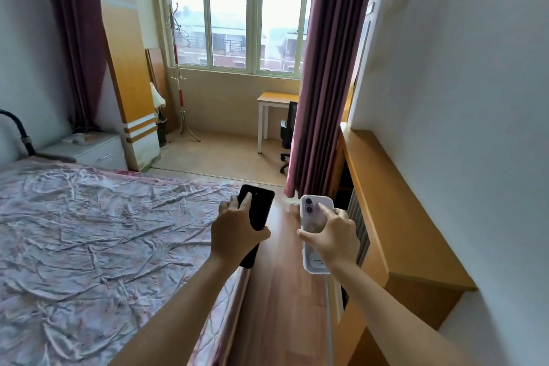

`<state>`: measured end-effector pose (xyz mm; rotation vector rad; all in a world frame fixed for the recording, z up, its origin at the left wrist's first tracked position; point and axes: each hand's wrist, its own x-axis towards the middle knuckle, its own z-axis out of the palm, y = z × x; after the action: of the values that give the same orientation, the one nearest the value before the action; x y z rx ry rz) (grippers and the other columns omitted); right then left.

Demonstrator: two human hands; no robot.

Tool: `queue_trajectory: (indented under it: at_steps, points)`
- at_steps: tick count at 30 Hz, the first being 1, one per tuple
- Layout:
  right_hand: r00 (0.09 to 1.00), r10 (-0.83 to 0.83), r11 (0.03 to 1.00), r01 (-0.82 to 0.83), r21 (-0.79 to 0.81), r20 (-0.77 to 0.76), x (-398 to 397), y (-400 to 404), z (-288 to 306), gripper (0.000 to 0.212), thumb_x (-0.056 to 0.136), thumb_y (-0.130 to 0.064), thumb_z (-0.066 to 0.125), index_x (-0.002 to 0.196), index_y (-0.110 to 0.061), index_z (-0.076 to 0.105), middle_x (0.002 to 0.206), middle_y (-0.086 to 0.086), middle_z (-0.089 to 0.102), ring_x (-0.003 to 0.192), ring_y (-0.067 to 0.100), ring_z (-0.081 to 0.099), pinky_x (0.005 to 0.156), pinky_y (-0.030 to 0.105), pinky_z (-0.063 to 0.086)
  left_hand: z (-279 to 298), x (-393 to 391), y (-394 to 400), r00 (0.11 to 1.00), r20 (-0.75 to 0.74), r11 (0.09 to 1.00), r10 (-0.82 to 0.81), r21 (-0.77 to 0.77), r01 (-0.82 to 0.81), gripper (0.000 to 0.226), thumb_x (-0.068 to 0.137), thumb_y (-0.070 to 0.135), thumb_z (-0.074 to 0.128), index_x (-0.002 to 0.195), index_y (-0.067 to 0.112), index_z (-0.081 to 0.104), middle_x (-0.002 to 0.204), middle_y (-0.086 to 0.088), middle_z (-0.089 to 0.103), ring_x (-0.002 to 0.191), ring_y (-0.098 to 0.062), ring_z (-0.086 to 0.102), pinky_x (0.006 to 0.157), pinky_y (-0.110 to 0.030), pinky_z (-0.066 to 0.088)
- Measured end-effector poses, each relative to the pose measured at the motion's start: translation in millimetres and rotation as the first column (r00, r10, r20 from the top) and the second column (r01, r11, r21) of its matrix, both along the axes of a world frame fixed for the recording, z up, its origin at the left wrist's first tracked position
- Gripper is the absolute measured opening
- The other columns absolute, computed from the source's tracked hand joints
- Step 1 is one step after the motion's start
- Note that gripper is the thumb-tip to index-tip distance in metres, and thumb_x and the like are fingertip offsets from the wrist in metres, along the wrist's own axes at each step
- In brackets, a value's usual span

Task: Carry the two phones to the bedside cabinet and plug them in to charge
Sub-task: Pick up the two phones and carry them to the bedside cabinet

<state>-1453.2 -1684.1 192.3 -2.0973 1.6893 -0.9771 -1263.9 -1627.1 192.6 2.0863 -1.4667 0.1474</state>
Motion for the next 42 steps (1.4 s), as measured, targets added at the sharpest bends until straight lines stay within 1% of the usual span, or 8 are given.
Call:
queue_trajectory:
  at_steps: [5,10,16,23,30,34,37,42]
  points:
    - [1.0,-0.023,1.0,0.023,-0.007,-0.02,37,-77,7,0.081,0.064,-0.05,0.076,0.136,-0.028,0.047,0.13,0.008,0.051,0.115,0.026,0.048,0.075,0.032,0.048,2,37,-82,0.999,-0.035,1.0,-0.014,-0.007,0.014,0.086,0.061,0.044,0.069,0.139,0.02,0.043,0.126,-0.007,0.058,0.115,-0.028,0.049,0.077,-0.037,0.051]
    - [0.998,-0.065,0.998,0.065,-0.001,-0.017,76,-158,11,0.08,0.065,-0.048,0.076,0.136,-0.025,0.046,0.132,0.008,0.05,0.117,0.027,0.047,0.077,0.036,0.05,9,76,-168,0.998,-0.021,0.999,-0.053,-0.008,0.052,0.085,0.061,0.045,0.068,0.138,0.02,0.044,0.122,-0.005,0.058,0.114,-0.027,0.048,0.079,-0.038,0.053]
    - [0.996,-0.091,0.996,0.091,0.005,-0.02,109,-243,6,0.081,0.065,-0.05,0.075,0.136,-0.025,0.046,0.133,0.006,0.05,0.117,0.027,0.046,0.074,0.035,0.051,13,109,-255,0.997,-0.001,0.997,-0.075,-0.028,0.075,0.083,0.061,0.048,0.069,0.135,0.02,0.046,0.114,-0.005,0.06,0.107,-0.027,0.051,0.074,-0.037,0.054]
    - [0.996,-0.091,0.996,0.092,0.009,-0.022,117,-347,-1,0.084,0.063,-0.051,0.075,0.137,-0.025,0.045,0.133,0.005,0.05,0.116,0.026,0.047,0.076,0.035,0.05,6,121,-351,0.997,-0.022,0.996,-0.073,-0.044,0.072,0.084,0.058,0.043,0.073,0.134,0.019,0.049,0.109,-0.006,0.062,0.105,-0.028,0.052,0.072,-0.036,0.052]
    - [0.998,-0.052,0.999,0.052,0.001,-0.019,117,-471,5,0.084,0.062,-0.051,0.076,0.137,-0.026,0.045,0.133,0.004,0.05,0.117,0.025,0.047,0.075,0.035,0.051,4,120,-460,1.0,-0.019,0.999,-0.014,-0.046,0.013,0.082,0.056,0.042,0.071,0.132,0.019,0.051,0.108,-0.006,0.062,0.104,-0.028,0.052,0.072,-0.037,0.051]
    - [0.999,-0.026,1.0,0.026,-0.002,-0.026,121,-540,8,0.084,0.062,-0.052,0.076,0.136,-0.026,0.046,0.133,0.004,0.05,0.117,0.025,0.047,0.075,0.034,0.049,6,123,-522,0.999,-0.029,0.998,0.015,-0.053,-0.017,0.079,0.056,0.041,0.071,0.129,0.018,0.053,0.103,-0.006,0.062,0.101,-0.028,0.053,0.07,-0.036,0.051]
    - [0.999,-0.011,1.0,0.012,0.021,-0.034,126,-584,7,0.083,0.062,-0.052,0.075,0.135,-0.028,0.046,0.133,0.003,0.049,0.116,0.025,0.046,0.076,0.035,0.049,6,127,-564,0.999,-0.028,0.998,0.03,-0.047,-0.031,0.081,0.057,0.042,0.071,0.132,0.019,0.052,0.108,-0.006,0.063,0.104,-0.029,0.052,0.072,-0.036,0.052]
    - [0.999,0.008,1.0,-0.007,0.023,-0.038,142,-656,2,0.084,0.062,-0.053,0.076,0.136,-0.028,0.045,0.134,0.001,0.048,0.117,0.024,0.046,0.076,0.033,0.048,0,142,-635,0.999,-0.023,0.998,0.045,-0.031,-0.046,0.083,0.059,0.043,0.071,0.135,0.019,0.049,0.115,-0.007,0.063,0.108,-0.028,0.052,0.075,-0.037,0.052]
